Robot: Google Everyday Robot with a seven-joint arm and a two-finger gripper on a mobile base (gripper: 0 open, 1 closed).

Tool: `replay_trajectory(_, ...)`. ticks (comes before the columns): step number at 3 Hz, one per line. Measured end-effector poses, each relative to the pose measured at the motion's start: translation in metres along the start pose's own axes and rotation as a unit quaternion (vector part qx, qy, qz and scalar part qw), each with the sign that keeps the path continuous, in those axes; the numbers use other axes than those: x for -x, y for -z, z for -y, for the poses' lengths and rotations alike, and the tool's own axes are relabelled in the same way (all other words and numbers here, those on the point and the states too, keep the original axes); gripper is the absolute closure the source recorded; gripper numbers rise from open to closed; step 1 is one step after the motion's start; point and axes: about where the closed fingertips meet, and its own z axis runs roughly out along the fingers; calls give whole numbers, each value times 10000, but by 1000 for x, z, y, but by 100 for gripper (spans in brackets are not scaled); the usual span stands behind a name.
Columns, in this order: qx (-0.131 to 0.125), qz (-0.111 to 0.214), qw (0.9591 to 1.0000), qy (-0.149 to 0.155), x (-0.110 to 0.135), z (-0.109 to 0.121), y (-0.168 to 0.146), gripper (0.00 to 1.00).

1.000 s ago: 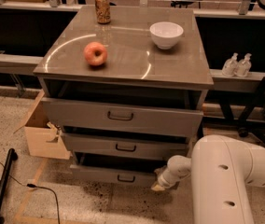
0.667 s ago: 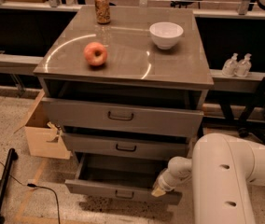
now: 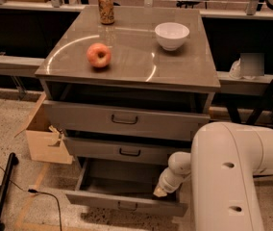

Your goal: Open bottom drawer

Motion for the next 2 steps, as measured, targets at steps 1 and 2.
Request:
replay_trajectory(1,-29,-84,9998,-163,8,-6,9,64)
replay_trajectory(2,-191,-52,9998,-7,9,-8,2,88)
